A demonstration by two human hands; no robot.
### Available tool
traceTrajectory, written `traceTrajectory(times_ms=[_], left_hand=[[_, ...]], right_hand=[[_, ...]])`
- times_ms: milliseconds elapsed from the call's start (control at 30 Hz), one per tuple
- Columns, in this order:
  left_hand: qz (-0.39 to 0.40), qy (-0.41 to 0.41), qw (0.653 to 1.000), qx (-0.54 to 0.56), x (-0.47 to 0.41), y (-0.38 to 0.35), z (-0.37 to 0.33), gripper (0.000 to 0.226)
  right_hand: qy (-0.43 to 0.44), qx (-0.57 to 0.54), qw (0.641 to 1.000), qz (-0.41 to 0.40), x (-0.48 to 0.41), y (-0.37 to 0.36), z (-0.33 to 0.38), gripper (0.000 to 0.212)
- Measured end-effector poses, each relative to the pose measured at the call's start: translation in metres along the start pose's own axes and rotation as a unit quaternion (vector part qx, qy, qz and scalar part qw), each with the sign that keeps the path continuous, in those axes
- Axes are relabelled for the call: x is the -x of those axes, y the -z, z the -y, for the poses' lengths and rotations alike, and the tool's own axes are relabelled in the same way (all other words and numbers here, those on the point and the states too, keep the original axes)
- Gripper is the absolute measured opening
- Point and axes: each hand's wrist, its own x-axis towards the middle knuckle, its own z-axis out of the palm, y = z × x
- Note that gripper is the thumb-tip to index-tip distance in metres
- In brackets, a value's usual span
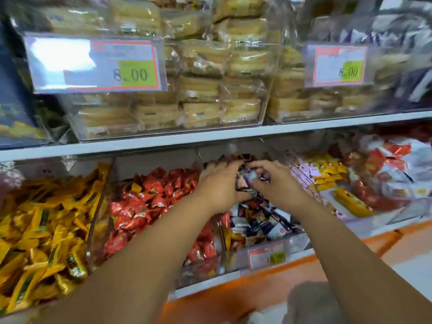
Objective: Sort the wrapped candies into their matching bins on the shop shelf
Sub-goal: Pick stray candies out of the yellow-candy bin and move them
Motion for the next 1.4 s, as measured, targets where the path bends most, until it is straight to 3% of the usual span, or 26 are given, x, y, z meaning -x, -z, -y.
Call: traceTrajectory(times_ms=[67,167,300,500,600,667,800,867,1000,1100,1233,1400], left_hand=[[0.019,-0.019,0.996,0.083,0.010,0.014,0.006,0.082],[-0.012,-0.038,0.988,0.150,0.039,0.041,0.033,0.061],[-0.074,0.007,0.993,0.092,0.097,0.072,0.092,0.044],[-0.146,0.140,0.979,0.014,0.190,0.083,0.194,0.044],[-0.061,0.172,0.983,-0.024,0.222,0.066,0.233,0.065],[0.012,0.171,0.984,-0.053,0.231,0.059,0.247,0.065],[0.011,0.157,0.985,-0.066,0.232,0.058,0.256,0.057],[-0.007,0.149,0.986,-0.073,0.233,0.058,0.257,0.054],[-0.133,0.056,0.989,-0.036,0.227,0.059,0.244,0.042],[-0.061,0.021,0.998,0.029,0.215,0.050,0.225,0.037],[0.056,0.044,0.996,-0.062,0.197,0.035,0.224,0.062],[0.077,0.053,0.995,-0.042,0.185,0.035,0.226,0.053]], right_hand=[[-0.010,-0.006,1.000,0.027,0.002,0.003,0.003,0.034],[0.002,-0.016,1.000,0.026,0.008,0.009,0.020,0.031],[0.081,-0.015,0.997,0.009,0.018,-0.008,0.064,0.026],[0.251,-0.019,0.963,0.093,0.036,-0.072,0.157,0.026],[0.300,-0.021,0.945,0.125,0.035,-0.110,0.191,0.025],[0.320,-0.004,0.936,0.144,0.029,-0.135,0.204,0.024],[0.303,0.032,0.927,0.221,0.009,-0.171,0.210,0.031],[0.281,0.021,0.934,0.220,0.001,-0.178,0.212,0.037],[0.248,-0.006,0.949,0.193,-0.002,-0.179,0.220,0.033],[0.278,0.000,0.945,0.171,0.000,-0.179,0.216,0.031],[0.289,-0.003,0.943,0.165,0.004,-0.166,0.210,0.026],[0.268,0.002,0.946,0.181,0.014,-0.133,0.192,0.024]])
